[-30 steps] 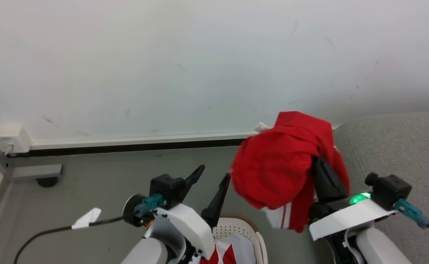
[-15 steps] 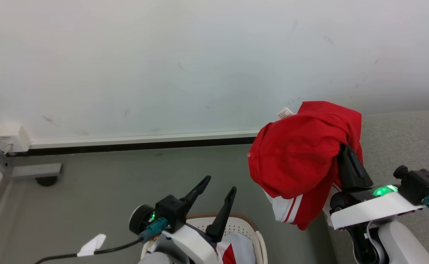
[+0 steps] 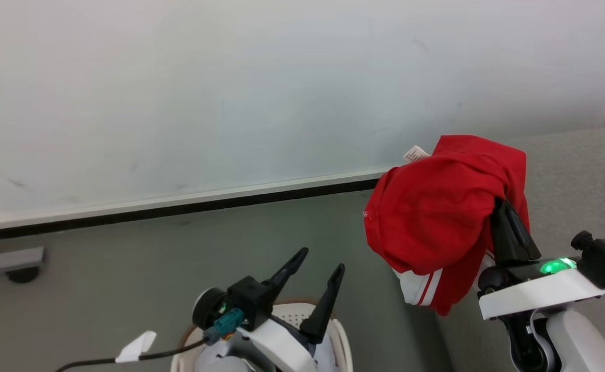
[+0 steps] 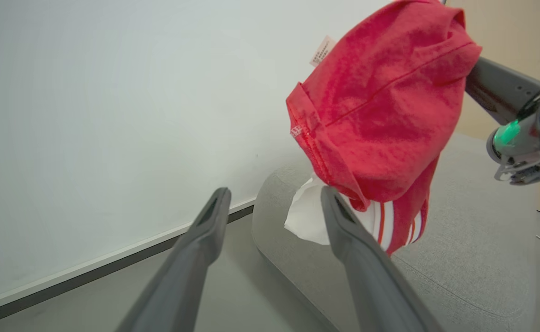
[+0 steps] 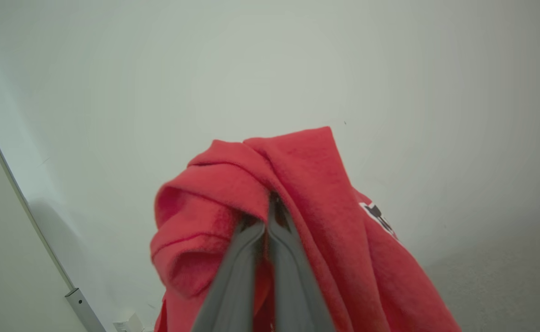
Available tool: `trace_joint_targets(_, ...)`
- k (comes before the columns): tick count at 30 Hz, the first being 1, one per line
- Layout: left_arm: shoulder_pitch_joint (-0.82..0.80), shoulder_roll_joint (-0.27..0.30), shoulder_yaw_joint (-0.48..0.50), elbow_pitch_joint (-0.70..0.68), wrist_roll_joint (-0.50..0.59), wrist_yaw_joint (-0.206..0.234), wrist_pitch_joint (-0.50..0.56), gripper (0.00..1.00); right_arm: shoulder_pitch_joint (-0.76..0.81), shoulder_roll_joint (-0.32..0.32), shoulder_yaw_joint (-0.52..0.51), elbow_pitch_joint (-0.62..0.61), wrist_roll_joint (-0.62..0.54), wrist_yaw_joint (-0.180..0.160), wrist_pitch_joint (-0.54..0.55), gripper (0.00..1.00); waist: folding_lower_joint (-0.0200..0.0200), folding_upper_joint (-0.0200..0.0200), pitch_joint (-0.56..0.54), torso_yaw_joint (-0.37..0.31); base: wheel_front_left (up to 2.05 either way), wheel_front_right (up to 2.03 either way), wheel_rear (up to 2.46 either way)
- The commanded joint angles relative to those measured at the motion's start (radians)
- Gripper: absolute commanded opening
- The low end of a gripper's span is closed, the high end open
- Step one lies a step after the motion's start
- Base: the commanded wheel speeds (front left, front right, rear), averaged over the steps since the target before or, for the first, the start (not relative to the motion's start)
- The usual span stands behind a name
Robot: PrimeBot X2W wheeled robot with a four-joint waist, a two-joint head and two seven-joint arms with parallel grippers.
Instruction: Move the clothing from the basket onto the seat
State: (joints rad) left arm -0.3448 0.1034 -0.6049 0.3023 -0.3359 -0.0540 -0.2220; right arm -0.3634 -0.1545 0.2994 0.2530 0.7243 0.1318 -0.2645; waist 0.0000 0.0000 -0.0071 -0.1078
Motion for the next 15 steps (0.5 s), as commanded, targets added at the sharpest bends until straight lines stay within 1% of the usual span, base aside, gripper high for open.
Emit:
trace_joint_targets(1,0.006,-0.004,-0.003,-0.005,-0.012,-0.004,-0.01,1.0,0.018,-0.01,-0.003,-0.008,-0.008,-0.002,0.0,0.0,0.0,0.0,0.007,-0.036,0.0,0.0,0.0)
trace_joint_targets(5,0.013,-0.014,-0.025,-0.011,-0.018,-0.013,-0.017,1.0,0.025,-0.031,-0.008,-0.02,-0.011,-0.002,0.0,0.0,0.0,0.0,0.024,-0.093,0.0,0.0,0.0)
trace_joint_targets(10,0.006,-0.024,-0.049,-0.021,-0.02,-0.02,-0.024,1.0,0.041,-0.056,-0.039,-0.045,-0.015,-0.002,0.0,0.0,0.0,0.0,0.056,-0.154,0.0,0.0,0.0)
trace_joint_targets(15,-0.027,-0.025,-0.066,-0.036,-0.004,-0.03,-0.029,1.0,0.034,-0.067,-0.091,-0.068,-0.023,-0.002,0.0,0.0,0.0,0.0,0.122,-0.179,0.0,0.0,0.0)
